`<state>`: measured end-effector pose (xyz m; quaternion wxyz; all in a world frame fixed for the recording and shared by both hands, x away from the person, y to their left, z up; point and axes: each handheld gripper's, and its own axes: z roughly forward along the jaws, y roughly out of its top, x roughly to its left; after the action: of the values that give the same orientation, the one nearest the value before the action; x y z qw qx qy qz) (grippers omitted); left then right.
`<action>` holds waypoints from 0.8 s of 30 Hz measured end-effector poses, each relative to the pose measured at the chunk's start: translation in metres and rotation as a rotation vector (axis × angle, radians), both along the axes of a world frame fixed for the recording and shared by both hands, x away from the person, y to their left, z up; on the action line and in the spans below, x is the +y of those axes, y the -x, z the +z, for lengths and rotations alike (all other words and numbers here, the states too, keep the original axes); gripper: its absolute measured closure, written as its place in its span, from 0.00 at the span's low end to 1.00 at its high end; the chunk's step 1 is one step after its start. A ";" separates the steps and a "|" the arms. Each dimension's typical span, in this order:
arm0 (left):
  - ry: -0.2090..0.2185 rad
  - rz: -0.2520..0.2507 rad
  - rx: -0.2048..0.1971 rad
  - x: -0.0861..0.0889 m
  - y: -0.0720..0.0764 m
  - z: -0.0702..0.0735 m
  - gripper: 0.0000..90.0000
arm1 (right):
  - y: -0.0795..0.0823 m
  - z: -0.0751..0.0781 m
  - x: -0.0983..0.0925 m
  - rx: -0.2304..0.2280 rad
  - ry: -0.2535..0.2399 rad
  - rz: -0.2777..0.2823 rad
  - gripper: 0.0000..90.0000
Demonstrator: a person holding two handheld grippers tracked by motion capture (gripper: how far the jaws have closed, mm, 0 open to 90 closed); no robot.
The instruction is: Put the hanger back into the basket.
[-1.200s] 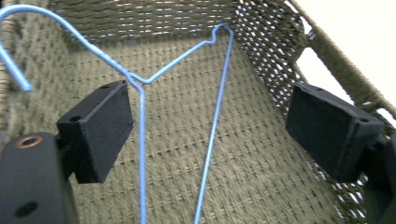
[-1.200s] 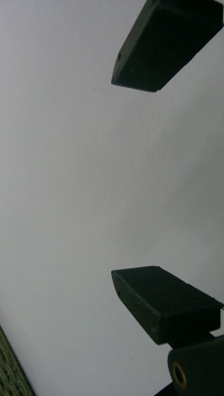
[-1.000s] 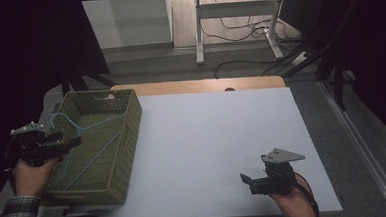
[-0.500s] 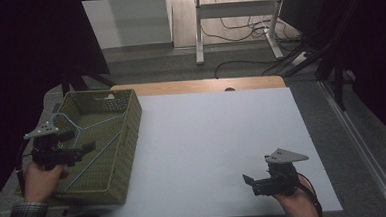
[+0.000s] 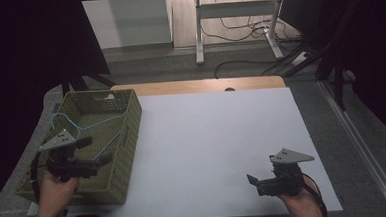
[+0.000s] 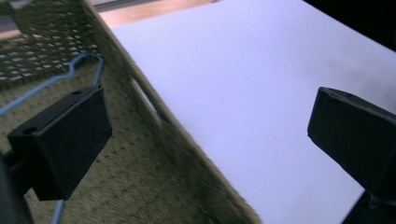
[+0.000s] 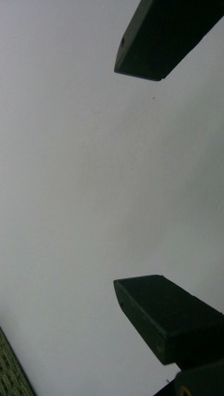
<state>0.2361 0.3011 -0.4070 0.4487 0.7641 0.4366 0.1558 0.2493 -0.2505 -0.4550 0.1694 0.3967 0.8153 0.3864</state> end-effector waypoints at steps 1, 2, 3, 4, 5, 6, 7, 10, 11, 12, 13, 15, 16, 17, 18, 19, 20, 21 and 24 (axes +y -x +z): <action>-0.008 -0.006 0.003 -0.005 0.005 -0.003 0.00 | 0.000 0.000 -0.002 0.001 0.003 -0.004 0.00; -0.008 -0.006 0.003 -0.005 0.005 -0.003 0.00 | 0.000 0.000 -0.002 0.001 0.003 -0.004 0.00; -0.012 -0.010 0.002 -0.011 0.010 -0.007 0.00 | 0.001 0.000 -0.005 0.003 0.002 -0.009 0.00; -0.012 -0.010 0.002 -0.011 0.010 -0.007 0.00 | 0.001 0.000 -0.006 0.004 0.003 -0.012 0.00; -0.013 -0.011 -0.001 -0.014 0.013 -0.009 0.00 | 0.001 0.000 -0.006 0.004 0.003 -0.012 0.00; -0.014 -0.012 -0.003 -0.016 0.015 -0.011 0.00 | 0.002 0.000 -0.009 0.006 0.003 -0.019 0.00; -0.012 -0.017 -0.002 -0.020 0.017 -0.014 0.00 | 0.002 0.000 -0.011 0.005 0.004 -0.022 0.00; -0.014 -0.026 0.009 -0.026 0.021 -0.021 0.00 | 0.003 0.000 -0.014 0.006 0.006 -0.031 0.00; -0.020 -0.024 0.010 -0.029 0.022 -0.023 0.00 | 0.003 -0.001 -0.015 0.006 0.006 -0.034 0.00; -0.023 -0.027 0.012 -0.031 0.023 -0.025 0.00 | 0.004 -0.001 -0.016 0.009 0.007 -0.037 0.00; -0.022 -0.031 0.017 -0.032 0.024 -0.028 0.00 | 0.004 -0.001 -0.017 0.009 0.009 -0.038 0.00; -0.030 -0.033 0.022 -0.036 0.025 -0.032 0.00 | 0.004 -0.001 -0.019 0.008 0.014 -0.043 0.00; -0.030 -0.033 0.022 -0.036 0.025 -0.032 0.00 | 0.004 -0.001 -0.019 0.008 0.014 -0.043 0.00; -0.040 -0.035 0.029 -0.038 0.026 -0.036 0.00 | 0.005 -0.002 -0.021 0.010 0.014 -0.047 0.00; -0.040 -0.035 0.029 -0.038 0.026 -0.036 0.00 | 0.005 -0.002 -0.021 0.010 0.014 -0.047 0.00; -0.047 -0.034 0.032 -0.039 0.026 -0.038 0.00 | 0.006 -0.002 -0.022 0.011 0.016 -0.047 0.00; -0.054 -0.033 0.035 -0.040 0.026 -0.040 0.00 | 0.006 -0.002 -0.023 0.011 0.017 -0.048 0.00; -0.061 -0.035 0.041 -0.041 0.026 -0.042 0.00 | 0.006 -0.003 -0.023 0.013 0.019 -0.050 0.00; -0.093 -0.035 0.056 -0.044 0.025 -0.049 0.00 | 0.007 -0.004 -0.026 0.018 0.018 -0.054 0.00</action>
<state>0.2110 0.2571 -0.4557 0.4027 0.7957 0.4279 0.1467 0.2421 -0.2763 -0.4589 0.1759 0.4203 0.8093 0.3708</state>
